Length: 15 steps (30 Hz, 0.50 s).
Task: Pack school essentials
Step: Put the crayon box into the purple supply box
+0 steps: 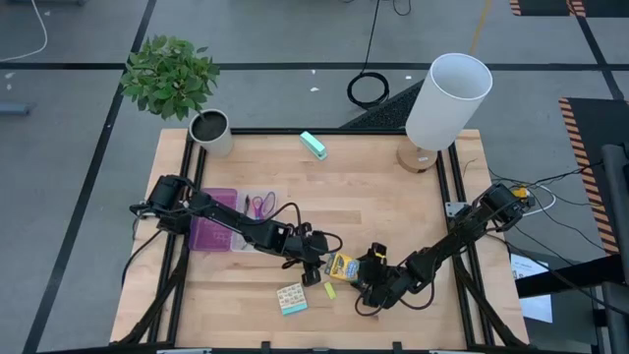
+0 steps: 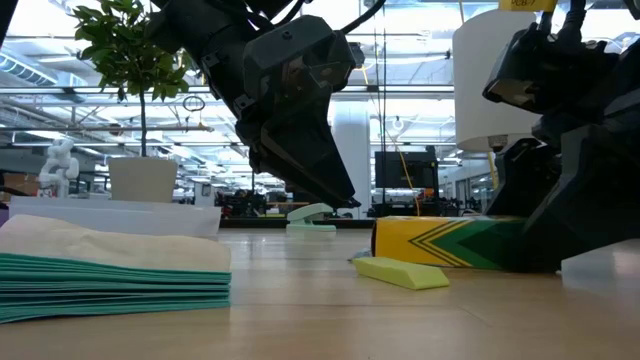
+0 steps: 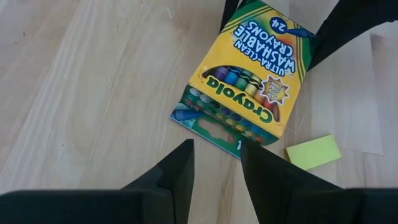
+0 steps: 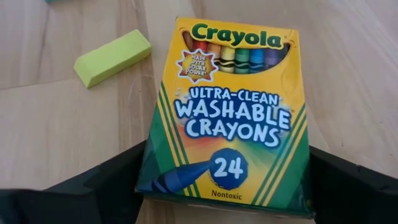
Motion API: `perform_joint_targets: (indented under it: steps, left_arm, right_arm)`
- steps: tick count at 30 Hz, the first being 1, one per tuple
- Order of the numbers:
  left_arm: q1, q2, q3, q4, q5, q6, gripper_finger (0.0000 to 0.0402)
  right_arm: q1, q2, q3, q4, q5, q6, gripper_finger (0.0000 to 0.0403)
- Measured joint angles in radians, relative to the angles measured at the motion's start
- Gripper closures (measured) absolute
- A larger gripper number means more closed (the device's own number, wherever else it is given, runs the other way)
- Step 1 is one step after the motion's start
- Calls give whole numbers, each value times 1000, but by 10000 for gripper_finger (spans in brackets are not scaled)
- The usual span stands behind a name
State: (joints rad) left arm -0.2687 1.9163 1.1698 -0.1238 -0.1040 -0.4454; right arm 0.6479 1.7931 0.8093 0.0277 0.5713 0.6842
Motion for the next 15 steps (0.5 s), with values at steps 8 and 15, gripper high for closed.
perform_joint_targets:
  steps: [8,15]
  left_arm:
    - [0,0,0,0,0,0,268]
    - [0,0,0,0,3,3,268]
  right_arm:
    - [0,0,0,0,-1,0,64]
    - [2,0,-1,6,-7,-1,64]
